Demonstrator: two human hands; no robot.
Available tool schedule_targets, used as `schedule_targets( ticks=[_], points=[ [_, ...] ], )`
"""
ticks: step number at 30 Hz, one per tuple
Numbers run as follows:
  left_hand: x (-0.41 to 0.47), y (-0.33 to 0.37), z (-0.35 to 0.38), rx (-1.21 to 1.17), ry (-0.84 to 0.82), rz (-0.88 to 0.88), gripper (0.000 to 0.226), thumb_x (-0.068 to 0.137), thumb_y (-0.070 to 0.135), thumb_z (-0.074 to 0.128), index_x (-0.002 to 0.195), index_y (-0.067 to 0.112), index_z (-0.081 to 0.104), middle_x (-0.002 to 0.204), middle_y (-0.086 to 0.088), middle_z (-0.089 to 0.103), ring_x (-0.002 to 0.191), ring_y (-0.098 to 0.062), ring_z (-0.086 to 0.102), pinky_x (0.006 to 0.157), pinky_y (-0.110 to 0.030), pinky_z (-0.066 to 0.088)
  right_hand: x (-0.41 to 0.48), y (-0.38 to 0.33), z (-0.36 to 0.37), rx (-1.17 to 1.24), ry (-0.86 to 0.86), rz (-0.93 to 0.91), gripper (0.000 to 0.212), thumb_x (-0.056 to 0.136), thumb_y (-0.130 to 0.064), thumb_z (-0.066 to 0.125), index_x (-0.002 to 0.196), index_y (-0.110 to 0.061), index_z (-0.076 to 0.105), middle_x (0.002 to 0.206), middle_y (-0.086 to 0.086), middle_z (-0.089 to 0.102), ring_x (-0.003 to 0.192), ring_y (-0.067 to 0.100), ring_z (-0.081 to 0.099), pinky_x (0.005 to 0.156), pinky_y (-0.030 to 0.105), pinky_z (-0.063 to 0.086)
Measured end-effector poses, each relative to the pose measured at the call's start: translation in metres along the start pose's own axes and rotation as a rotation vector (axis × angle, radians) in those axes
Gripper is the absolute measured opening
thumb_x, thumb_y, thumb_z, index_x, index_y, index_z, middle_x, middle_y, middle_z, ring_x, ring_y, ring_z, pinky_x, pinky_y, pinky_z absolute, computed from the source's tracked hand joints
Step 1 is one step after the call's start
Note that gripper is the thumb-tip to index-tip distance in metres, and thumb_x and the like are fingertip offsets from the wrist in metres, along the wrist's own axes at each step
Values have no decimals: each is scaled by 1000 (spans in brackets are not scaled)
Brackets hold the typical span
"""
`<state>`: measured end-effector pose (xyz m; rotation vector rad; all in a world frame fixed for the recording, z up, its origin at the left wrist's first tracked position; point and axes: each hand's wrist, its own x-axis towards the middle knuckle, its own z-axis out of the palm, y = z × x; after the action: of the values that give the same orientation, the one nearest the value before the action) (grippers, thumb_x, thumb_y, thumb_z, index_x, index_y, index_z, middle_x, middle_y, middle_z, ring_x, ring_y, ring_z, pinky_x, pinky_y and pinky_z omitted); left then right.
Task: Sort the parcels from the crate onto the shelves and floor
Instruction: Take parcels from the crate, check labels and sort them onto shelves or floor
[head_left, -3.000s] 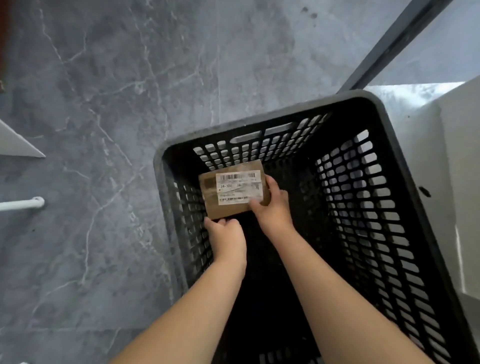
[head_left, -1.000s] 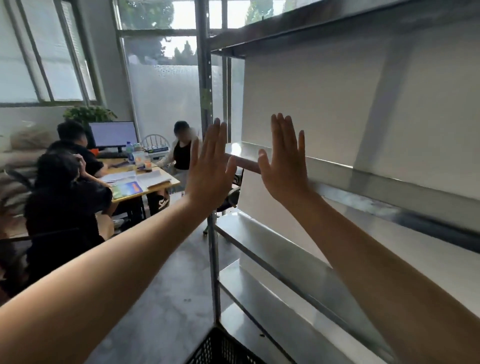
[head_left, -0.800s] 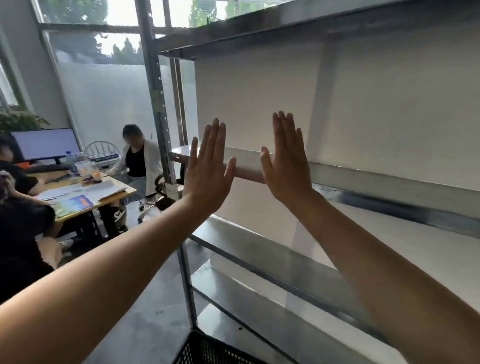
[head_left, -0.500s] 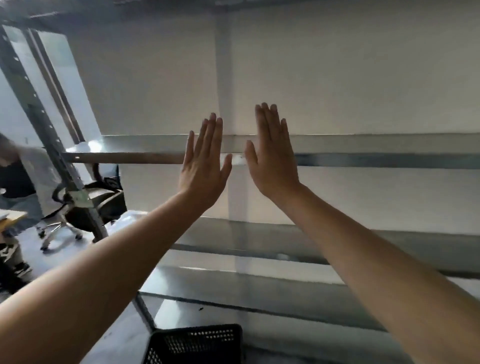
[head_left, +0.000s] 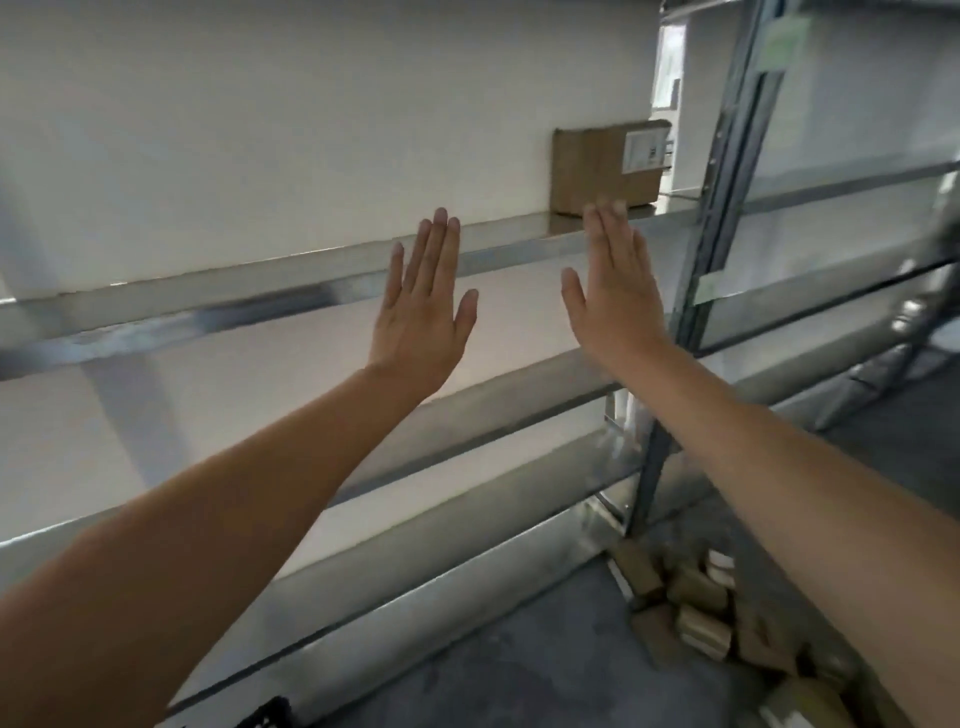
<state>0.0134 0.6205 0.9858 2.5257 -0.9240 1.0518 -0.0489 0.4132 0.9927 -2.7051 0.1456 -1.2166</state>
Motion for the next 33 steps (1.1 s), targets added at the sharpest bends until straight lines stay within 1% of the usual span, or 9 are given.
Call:
schedule_targets(
  ticks=[4,8,12,15,19,22,27,30,33],
  points=[
    [46,100,39,-118,10,73,62,105,36,21,156,9,-2,165,-8,-4,152,-19,-6,124,-41,-2,-12,102,-54,-103,53,116,64,104,-30,35,157,-7,7,165,11,5,152,22,0,123,35,-1],
    [77,205,83,-240,-13,168,62,105,36,21,156,8,0,165,-8,-2,152,-19,-4,124,-41,-2,-36,198,-89,-174,67,185,63,103,-28,34,156,-4,11,164,13,10,152,24,3,124,40,2],
    [95,293,132,-330,-49,238,63,105,35,24,156,7,3,165,-9,-1,152,-20,-3,124,-40,-3,-63,282,-104,-220,38,262,63,102,-26,35,155,-1,12,163,15,11,152,25,3,124,42,2],
    [95,342,172,-390,-96,264,63,104,34,26,156,8,2,165,-8,-1,152,-19,-4,124,-39,-3,-89,330,-103,-235,8,337,62,103,-26,35,155,-1,13,163,14,11,152,24,3,124,42,3],
    [87,384,227,-447,-187,287,63,105,34,29,157,9,1,165,-6,-1,152,-17,-6,123,-37,-7,-125,382,-88,-257,-63,414,61,103,-26,36,155,-1,14,163,14,13,152,24,4,124,43,4],
    [83,405,264,-505,-265,272,64,105,34,30,156,9,1,165,-6,-1,152,-16,-6,124,-41,-2,-146,415,-71,-268,-94,493,61,104,-27,34,156,-4,11,163,12,10,152,22,2,124,37,-1],
    [85,426,338,-543,-373,324,65,104,33,30,156,7,1,165,-8,0,152,-19,-5,124,-44,2,-167,461,-28,-285,-180,631,62,105,-29,32,156,-3,8,164,13,8,152,22,-2,124,39,-1],
    [97,438,390,-579,-427,299,65,104,32,32,156,9,0,165,-7,-1,152,-17,-6,124,-42,-1,-171,490,6,-307,-228,669,63,105,-31,31,156,-3,7,164,12,6,152,21,-3,124,40,-1],
    [109,444,437,-639,-508,271,66,104,36,29,156,12,-4,165,-4,-5,151,-14,-8,124,-38,-5,-171,520,42,-308,-272,751,63,104,-30,31,156,-4,7,164,12,7,152,21,-3,124,40,0]
  ],
)
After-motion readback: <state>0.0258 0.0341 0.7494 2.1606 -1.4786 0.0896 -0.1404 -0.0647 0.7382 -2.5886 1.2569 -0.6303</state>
